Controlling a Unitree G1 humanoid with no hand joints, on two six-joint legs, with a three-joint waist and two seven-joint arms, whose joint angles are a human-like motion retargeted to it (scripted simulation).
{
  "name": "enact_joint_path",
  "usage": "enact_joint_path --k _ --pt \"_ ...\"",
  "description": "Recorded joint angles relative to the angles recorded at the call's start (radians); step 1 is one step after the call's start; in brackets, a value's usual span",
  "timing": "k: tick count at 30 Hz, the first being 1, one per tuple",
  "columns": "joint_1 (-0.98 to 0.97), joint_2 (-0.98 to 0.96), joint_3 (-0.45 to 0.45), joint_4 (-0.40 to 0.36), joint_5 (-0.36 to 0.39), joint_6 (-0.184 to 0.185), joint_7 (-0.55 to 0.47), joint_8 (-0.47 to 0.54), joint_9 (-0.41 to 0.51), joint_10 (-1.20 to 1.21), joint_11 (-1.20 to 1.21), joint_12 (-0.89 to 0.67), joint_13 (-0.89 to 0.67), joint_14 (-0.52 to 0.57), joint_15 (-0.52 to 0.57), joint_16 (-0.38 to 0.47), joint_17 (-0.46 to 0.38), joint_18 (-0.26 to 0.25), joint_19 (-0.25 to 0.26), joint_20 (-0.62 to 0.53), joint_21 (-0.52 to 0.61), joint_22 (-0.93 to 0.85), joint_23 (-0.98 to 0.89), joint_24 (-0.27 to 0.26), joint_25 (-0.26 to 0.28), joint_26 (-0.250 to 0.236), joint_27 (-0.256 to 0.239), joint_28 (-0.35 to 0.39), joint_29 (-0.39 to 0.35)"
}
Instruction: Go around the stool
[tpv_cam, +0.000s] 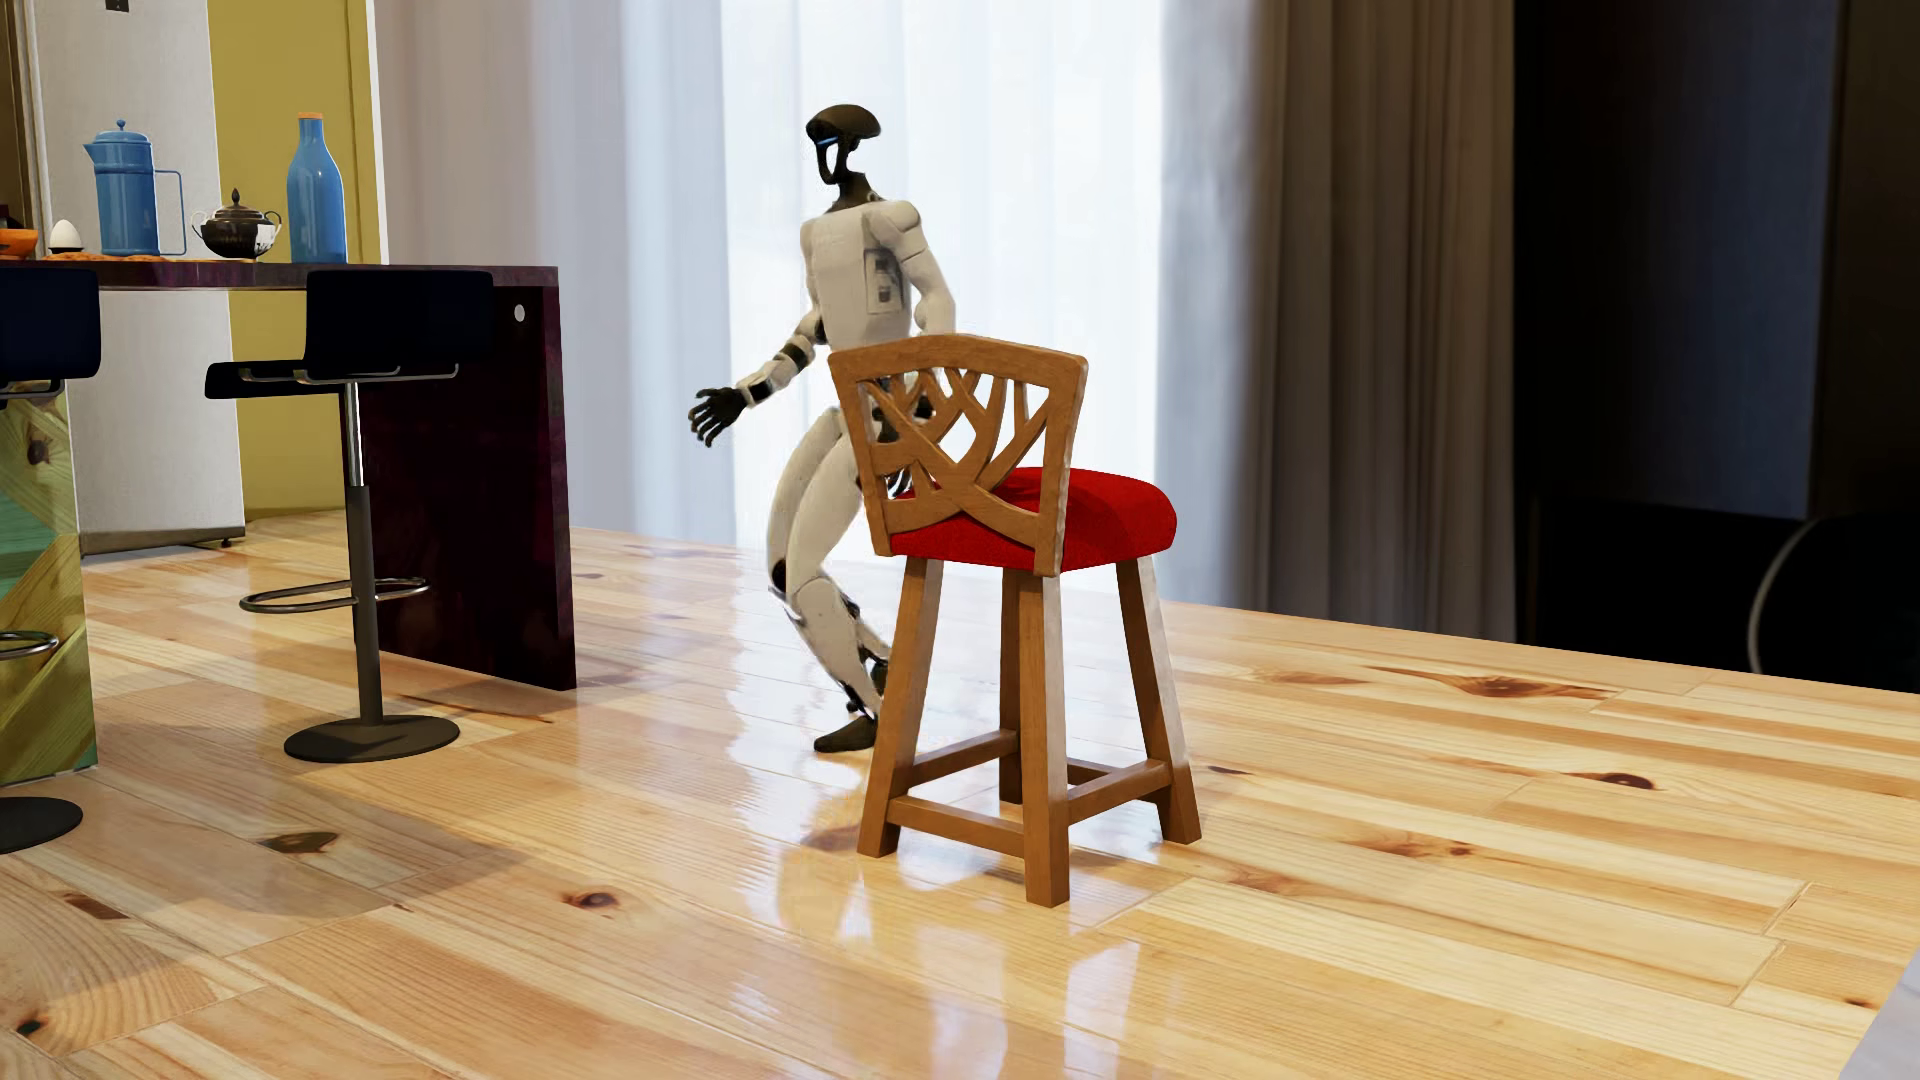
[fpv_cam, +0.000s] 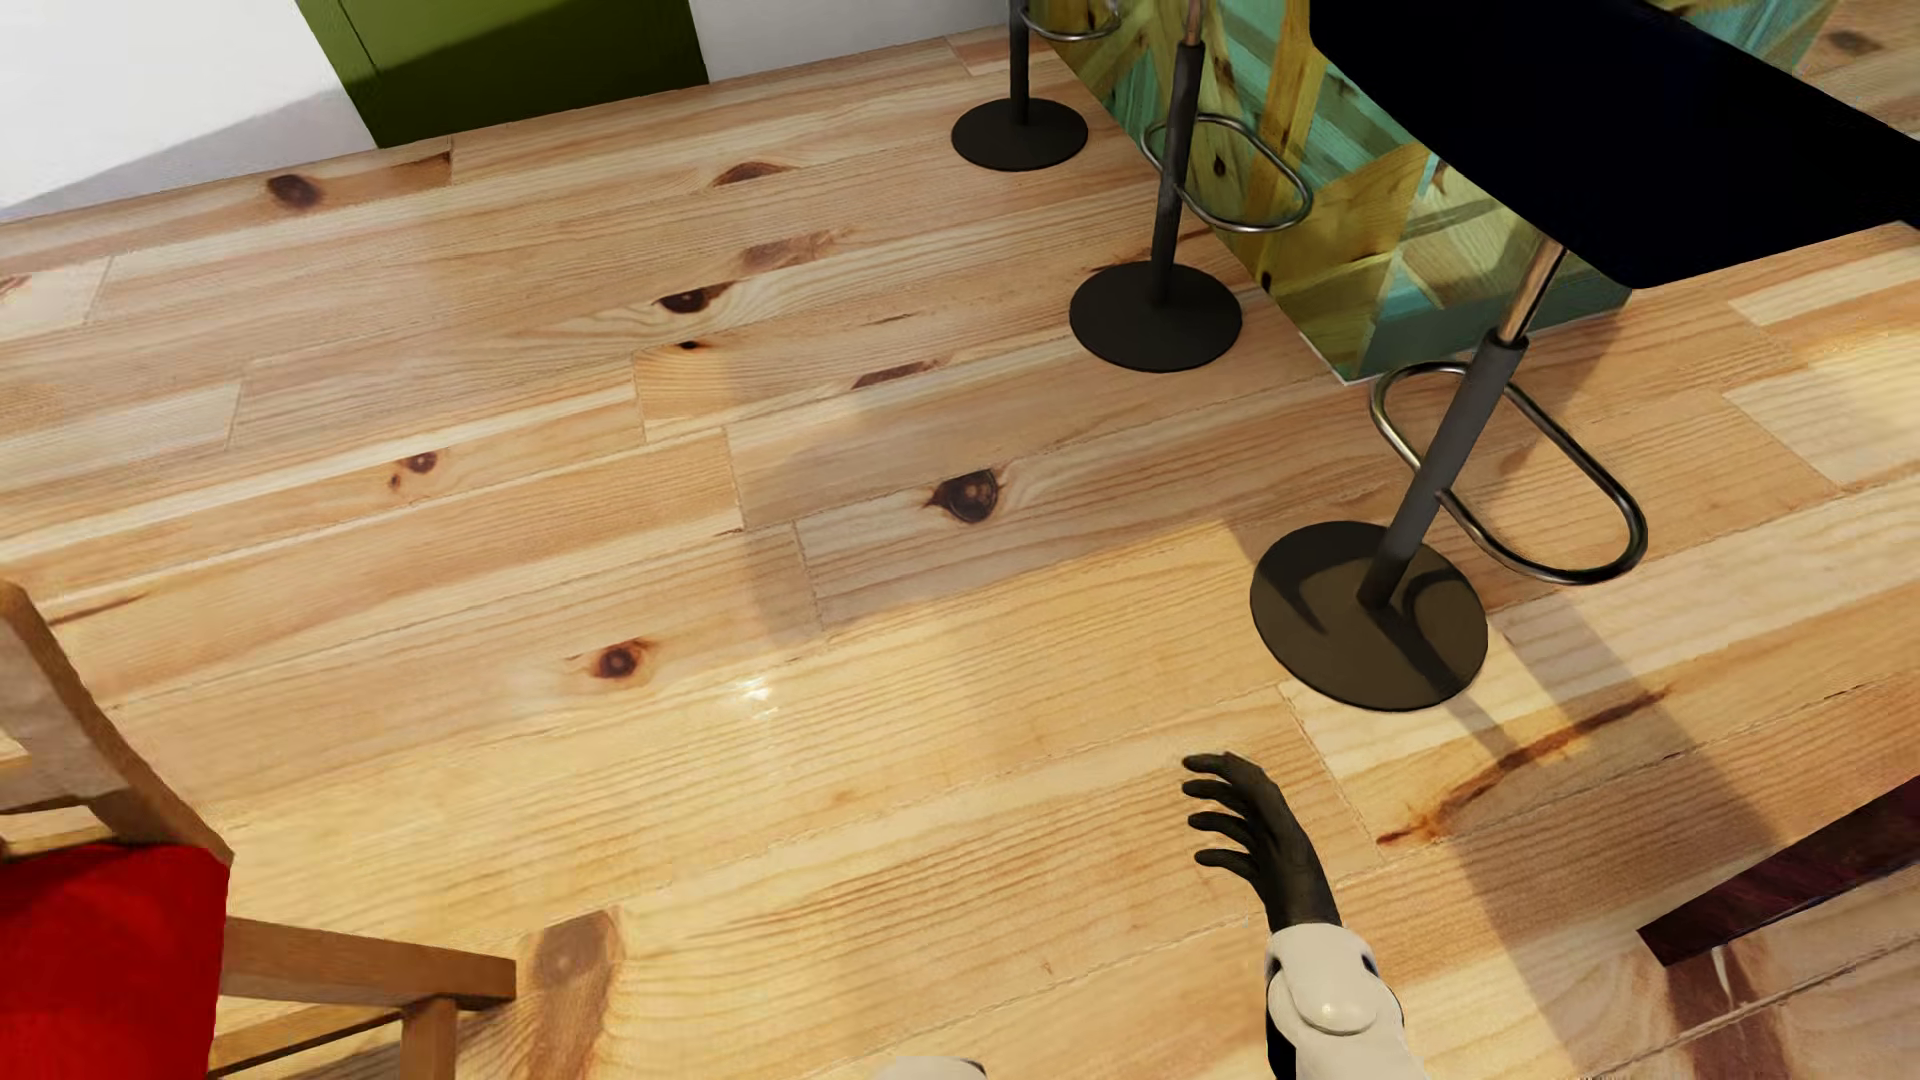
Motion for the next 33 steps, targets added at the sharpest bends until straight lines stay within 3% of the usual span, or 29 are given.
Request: enact_joint_path --k 1,2,4,5,6,7,8,10,11,12,13,15,16,17,18,19,20,21,22,23,25,26,27,28,29,30,31,33 --pt "0.033 -0.099 -0.073 -0.029 0.022 -0.059 -0.010 0.051 -0.002 -0.013 0.025 -0.006 0.080 -0.033 -0.005 0.003 -0.015 -0.001 0.012 0.024 0.017 -0.001 -0.006 0.000 -0.027 0.020 -0.013 0.040 0.036" --pt "0.080 -0.176 -0.119 -0.058 0.039 -0.116 -0.031 0.084 -0.005 -0.040 -0.020 -0.049 0.186 -0.060 -0.113 -0.001 -0.043 -0.005 0.021 0.060 -0.042 -0.064 0.039 -0.005 -0.065 0.049 -0.020 0.067 0.082" --pt "0.191 -0.270 -0.189 -0.088 0.030 -0.194 -0.094 0.069 -0.010 -0.086 -0.144 -0.156 0.322 -0.125 -0.106 -0.017 -0.097 -0.019 0.039 0.050 -0.112 -0.126 0.044 0.013 -0.128 0.051 0.095 0.068 0.147" --pt "0.222 -0.272 -0.192 -0.108 0.018 -0.233 -0.124 0.072 -0.008 -0.070 -0.310 -0.233 0.361 -0.149 -0.098 -0.025 -0.103 -0.027 0.058 0.070 -0.134 -0.147 0.055 0.033 -0.133 0.050 0.127 0.042 0.156" --pt "0.181 -0.221 -0.167 -0.086 0.007 -0.206 -0.120 0.028 0.014 0.098 -0.314 -0.245 0.326 -0.088 -0.051 -0.056 -0.136 -0.025 0.023 0.069 -0.126 -0.162 0.087 0.045 -0.109 0.029 0.133 0.004 0.140" --pt "0.115 -0.161 -0.147 -0.036 -0.002 -0.158 -0.071 -0.030 0.035 0.230 -0.313 -0.228 0.273 0.006 -0.104 -0.061 -0.153 0.001 -0.073 0.056 -0.119 -0.125 0.055 0.047 -0.074 -0.005 0.142 -0.048 0.106" --pt "0.065 -0.097 -0.093 0.013 -0.012 -0.112 -0.004 -0.065 0.054 0.257 -0.325 -0.155 0.204 0.045 -0.146 -0.052 -0.151 0.000 -0.084 0.077 -0.120 -0.109 0.014 0.048 -0.041 -0.038 0.139 -0.105 0.058" --pt "-0.012 0.027 0.045 0.026 -0.043 -0.026 0.027 -0.122 0.051 0.127 -0.342 -0.041 0.078 -0.006 -0.217 -0.001 -0.098 -0.047 -0.054 0.103 -0.059 -0.140 -0.050 0.058 -0.002 -0.032 0.105 -0.131 -0.047" --pt "-0.003 0.003 0.064 0.020 -0.061 0.005 0.015 -0.097 0.033 0.042 -0.194 0.018 0.020 -0.057 -0.180 0.012 -0.037 -0.002 -0.024 0.067 -0.033 -0.116 -0.046 0.066 -0.006 -0.025 0.069 -0.089 -0.075" --pt "0.034 -0.075 0.039 -0.009 -0.034 0.004 -0.006 -0.012 0.010 0.033 -0.040 0.038 0.034 -0.093 -0.064 0.022 -0.017 0.001 0.003 0.011 0.016 -0.017 -0.021 0.069 -0.024 -0.016 0.025 -0.036 -0.072" --pt "0.091 -0.139 -0.011 -0.042 0.005 -0.019 -0.030 0.057 0.006 -0.003 0.016 0.029 0.070 -0.115 -0.034 0.020 0.006 0.000 0.024 0.014 0.005 0.019 -0.001 0.057 -0.047 0.012 -0.001 0.011 -0.050" --pt "0.196 -0.239 -0.097 -0.094 0.007 -0.084 -0.066 0.060 0.020 -0.028 -0.145 -0.045 0.179 -0.155 -0.113 -0.041 -0.049 -0.003 0.048 0.035 -0.040 -0.106 -0.022 -0.002 -0.096 0.082 -0.005 0.096 0.032" --pt "0.175 -0.252 -0.111 -0.112 0.000 -0.119 -0.072 0.049 0.018 0.090 -0.245 -0.105 0.222 -0.126 -0.084 -0.056 -0.095 -0.010 0.051 0.046 -0.081 -0.158 0.026 -0.028 -0.115 0.103 -0.027 0.109 0.070" --pt "0.102 -0.204 -0.087 -0.095 -0.011 -0.106 -0.057 0.013 0.015 0.284 -0.228 -0.159 0.234 0.021 -0.145 -0.068 -0.167 0.005 -0.044 0.054 -0.096 -0.120 0.096 -0.051 -0.118 0.094 -0.033 0.084 0.089" --pt "0.032 -0.140 -0.062 -0.053 -0.004 -0.070 -0.029 -0.029 0.011 0.381 -0.251 -0.148 0.217 0.119 -0.181 -0.058 -0.186 -0.009 -0.133 0.052 -0.119 -0.106 0.099 -0.067 -0.097 0.073 0.010 0.034 0.080" --pt "-0.020 -0.061 -0.035 -0.014 -0.019 -0.052 0.008 -0.073 0.005 0.374 -0.293 -0.148 0.218 0.134 -0.211 -0.039 -0.156 -0.010 -0.085 0.050 -0.109 -0.103 0.041 -0.071 -0.066 0.060 0.068 -0.016 0.055" --pt "-0.055 0.013 -0.006 0.014 -0.033 -0.043 0.038 -0.113 -0.008 0.303 -0.339 -0.127 0.189 0.072 -0.242 -0.033 -0.111 -0.024 -0.051 0.098 -0.062 -0.126 -0.011 -0.061 -0.032 0.050 0.124 -0.057 0.024" --pt "-0.085 0.041 0.011 0.026 -0.021 -0.031 0.018 -0.100 -0.028 0.200 -0.339 -0.072 0.122 0.034 -0.247 -0.016 -0.074 -0.039 -0.076 0.090 -0.051 -0.160 -0.022 -0.038 -0.002 0.034 0.142 -0.072 0.007" --pt "-0.059 0.020 -0.010 0.029 0.007 -0.019 -0.017 -0.030 -0.034 0.092 -0.257 -0.034 0.045 0.011 -0.200 -0.006 -0.043 -0.062 -0.058 0.059 -0.055 -0.088 0.019 -0.008 0.021 0.002 0.123 -0.076 0.006" --pt "0.019 -0.025 -0.062 0.017 0.032 -0.025 -0.003 0.043 -0.012 0.029 -0.135 -0.053 0.019 -0.050 -0.100 -0.009 -0.006 0.001 -0.036 -0.028 -0.068 -0.002 0.047 0.023 0.036 -0.011 0.081 -0.069 0.016" --pt "0.066 -0.127 -0.176 0.005 0.080 -0.086 0.025 0.052 0.075 0.080 -0.200 -0.130 0.101 -0.004 -0.119 -0.002 -0.079 -0.038 -0.029 -0.019 -0.078 -0.090 0.021 0.106 0.011 0.040 0.057 -0.023 0.066" --pt "0.015 -0.155 -0.226 0.003 0.105 -0.128 0.037 0.037 0.101 0.222 -0.334 -0.147 0.129 0.129 -0.046 -0.034 -0.098 -0.082 -0.044 0.052 -0.128 -0.167 0.068 0.140 -0.017 0.056 0.063 0.009 0.091" --pt "-0.049 -0.125 -0.228 -0.001 0.118 -0.124 0.000 0.030 0.101 0.317 -0.343 -0.149 0.170 0.261 -0.069 -0.046 -0.131 -0.109 -0.140 0.041 -0.155 -0.174 0.082 0.162 -0.043 0.041 0.086 0.029 0.100" --pt "-0.094 -0.082 -0.215 -0.008 0.113 -0.125 -0.038 0.019 0.110 0.296 -0.350 -0.150 0.199 0.257 -0.109 -0.034 -0.137 -0.100 -0.197 0.050 -0.174 -0.150 0.052 0.174 -0.063 0.010 0.123 0.025 0.097" --pt "-0.128 -0.069 -0.208 0.020 0.105 -0.112 -0.082 -0.004 0.122 0.123 -0.297 -0.151 0.207 0.173 -0.098 -0.048 -0.113 0.034 -0.157 0.098 -0.151 -0.149 0.006 0.190 -0.075 -0.017 0.155 0.005 0.085" --pt "-0.106 -0.116 -0.211 0.057 0.100 -0.119 -0.093 0.000 0.110 -0.033 -0.174 -0.153 0.175 0.133 -0.040 -0.027 -0.059 -0.092 -0.094 0.078 -0.102 -0.093 0.011 0.212 -0.085 -0.046 0.174 -0.016 0.077" --pt "-0.066 -0.155 -0.215 0.048 0.089 -0.143 -0.068 0.023 0.102 -0.043 -0.105 -0.171 0.158 0.110 -0.041 0.010 -0.033 -0.081 -0.041 0.026 -0.082 -0.055 0.029 0.214 -0.087 -0.069 0.172 -0.029 0.081" --pt "0.011 -0.192 -0.263 0.024 0.095 -0.166 -0.056 0.041 0.091 -0.091 -0.177 -0.150 0.159 0.097 -0.173 -0.021 -0.059 -0.068 0.028 0.050 -0.119 -0.121 -0.015 0.158 -0.064 -0.107 0.168 -0.042 0.123"
